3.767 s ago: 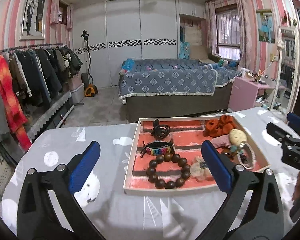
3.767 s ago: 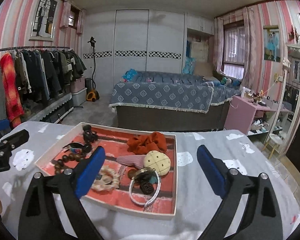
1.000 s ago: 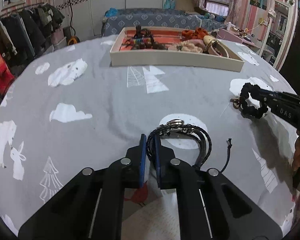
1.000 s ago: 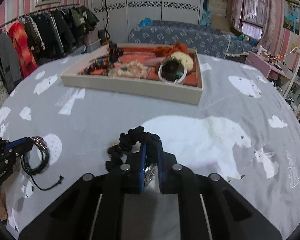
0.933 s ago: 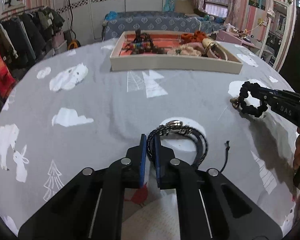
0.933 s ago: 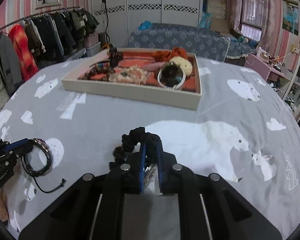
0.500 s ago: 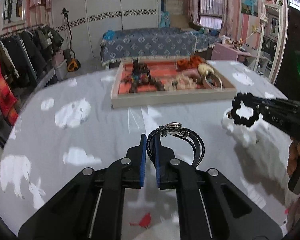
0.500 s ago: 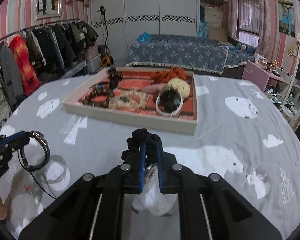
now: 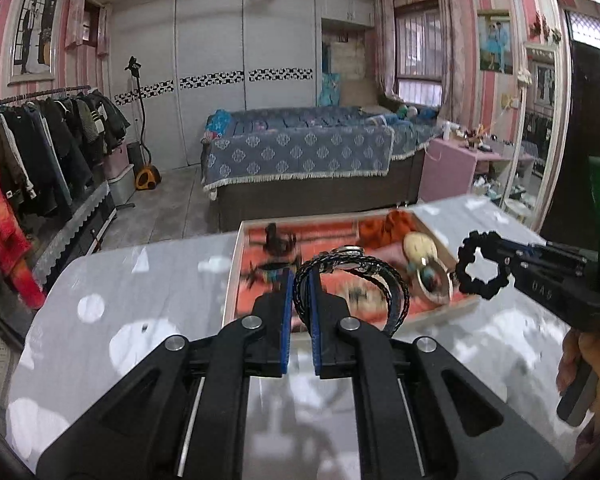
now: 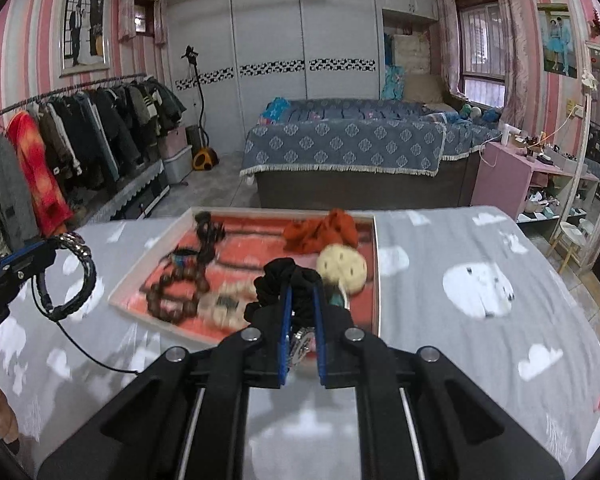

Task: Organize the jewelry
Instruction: 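Carry the leather bracelet and black scrunchie with both tools over the tray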

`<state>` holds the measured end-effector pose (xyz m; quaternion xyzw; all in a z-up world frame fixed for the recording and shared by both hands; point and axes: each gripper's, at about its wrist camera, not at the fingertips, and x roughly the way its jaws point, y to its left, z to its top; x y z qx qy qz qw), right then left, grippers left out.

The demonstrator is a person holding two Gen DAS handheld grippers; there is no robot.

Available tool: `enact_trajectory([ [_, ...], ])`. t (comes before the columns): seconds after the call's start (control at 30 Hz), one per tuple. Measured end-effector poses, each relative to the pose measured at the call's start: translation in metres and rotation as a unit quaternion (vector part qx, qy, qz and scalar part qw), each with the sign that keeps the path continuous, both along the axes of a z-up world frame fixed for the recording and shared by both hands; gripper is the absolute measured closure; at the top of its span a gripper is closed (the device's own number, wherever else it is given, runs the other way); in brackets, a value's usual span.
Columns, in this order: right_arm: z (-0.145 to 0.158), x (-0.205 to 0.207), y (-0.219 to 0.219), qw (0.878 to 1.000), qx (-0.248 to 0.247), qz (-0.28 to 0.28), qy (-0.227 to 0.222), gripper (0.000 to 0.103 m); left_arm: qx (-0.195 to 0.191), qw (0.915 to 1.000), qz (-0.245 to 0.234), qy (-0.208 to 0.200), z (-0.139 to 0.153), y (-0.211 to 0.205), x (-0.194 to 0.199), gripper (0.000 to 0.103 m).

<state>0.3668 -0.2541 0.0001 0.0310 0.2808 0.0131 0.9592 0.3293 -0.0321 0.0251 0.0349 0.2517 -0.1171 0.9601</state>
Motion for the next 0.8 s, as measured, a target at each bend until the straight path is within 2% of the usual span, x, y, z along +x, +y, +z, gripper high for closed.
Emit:
enact_trajectory([
  [0.17,0.004,0.030,-0.001,1.000,0.001,-0.008,-0.014,0.093,-0.012,0.9998,0.002,-0.014,0.005,-0.005,0.042,0.097],
  [0.33,-0.003,0.060,-0.002,1.000,-0.002,-0.018,-0.018,0.093,-0.013,0.9997,0.012,-0.015,-0.004,-0.010,0.078,0.097],
  [0.57,-0.031,0.099,-0.006,0.999,-0.019,-0.033,-0.009,0.093,0.005,0.9989,0.045,0.014,-0.044,-0.014,0.134,0.097],
  [0.8,-0.057,0.120,-0.016,0.999,-0.011,-0.034,0.012,0.093,0.030,0.9961,0.060,0.057,-0.083,-0.012,0.158,0.097],
])
